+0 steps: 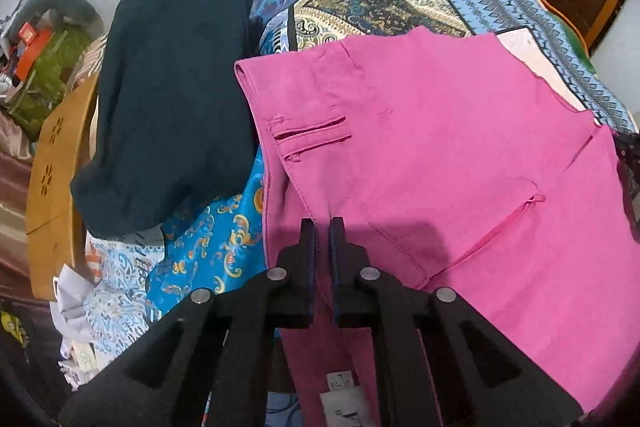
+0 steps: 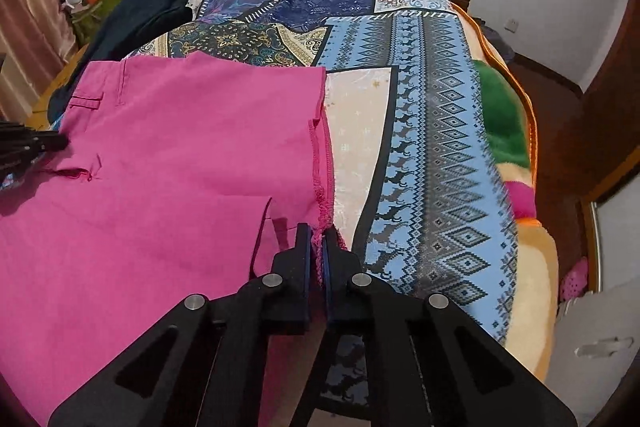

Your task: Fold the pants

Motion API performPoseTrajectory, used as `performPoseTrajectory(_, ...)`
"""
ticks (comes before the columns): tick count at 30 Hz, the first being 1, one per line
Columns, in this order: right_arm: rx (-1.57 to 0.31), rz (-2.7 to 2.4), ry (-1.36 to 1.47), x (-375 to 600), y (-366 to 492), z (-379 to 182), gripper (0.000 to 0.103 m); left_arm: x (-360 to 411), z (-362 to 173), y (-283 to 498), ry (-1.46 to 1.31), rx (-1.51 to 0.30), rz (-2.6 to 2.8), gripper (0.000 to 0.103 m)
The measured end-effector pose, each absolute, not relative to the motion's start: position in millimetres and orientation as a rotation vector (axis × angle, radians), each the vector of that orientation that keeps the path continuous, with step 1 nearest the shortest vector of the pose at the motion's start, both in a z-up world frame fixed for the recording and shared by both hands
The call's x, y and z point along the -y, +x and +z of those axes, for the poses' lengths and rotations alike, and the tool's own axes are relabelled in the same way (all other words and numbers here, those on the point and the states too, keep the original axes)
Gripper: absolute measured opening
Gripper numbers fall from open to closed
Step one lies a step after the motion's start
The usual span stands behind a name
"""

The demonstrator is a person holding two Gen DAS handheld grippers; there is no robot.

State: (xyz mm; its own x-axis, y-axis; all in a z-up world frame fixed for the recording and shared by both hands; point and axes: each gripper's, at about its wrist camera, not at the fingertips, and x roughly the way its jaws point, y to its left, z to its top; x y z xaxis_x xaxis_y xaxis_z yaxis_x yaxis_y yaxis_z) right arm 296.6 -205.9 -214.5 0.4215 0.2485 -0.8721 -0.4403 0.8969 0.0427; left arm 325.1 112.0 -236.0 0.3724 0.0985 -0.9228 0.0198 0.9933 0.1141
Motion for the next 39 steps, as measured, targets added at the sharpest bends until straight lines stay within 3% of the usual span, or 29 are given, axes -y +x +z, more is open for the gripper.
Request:
performPoseTrajectory(2,-1.057,0.438,-0.205,208.2,296.6,-210.0,0.007,-114.4,-229.3,321.6,0.109,-1.171,0.052,0.011)
performPoseTrajectory(6,-1.030,0.412,-0.197,213.3,293.7,-194.6,0.023,-125.8,-210.2,314.3,0.077,-1.127,0.065,0.023)
performPoseTrajectory(8,-0.990,0.399,-0.182,215.4,292.3,-183.4,0.031,-133.5,-199.0,312.5,0.071,-1.096,0.083,0.038)
performPoseTrajectory(10,-0.948,0.396,-0.172,216.5,291.8,-169.9,0.038,-142.1,-186.9,313.2,0.061,-1.055,0.098,0.044)
performPoseTrajectory(14,-0.896,0.417,-0.148,213.1,298.0,-149.1,0.045,-152.7,-174.1,322.0,0.050,-1.024,0.114,0.049)
performPoseTrajectory(21,-0.883,0.449,-0.121,193.2,331.8,-142.5,0.051,-158.5,-178.2,357.5,0.005,-1.041,0.092,0.052)
performPoseTrajectory(39,-1.182,0.510,-0.197,129.5,453.7,-251.9,0.052,-157.7,-230.8,411.9,0.055,-1.118,0.054,0.050)
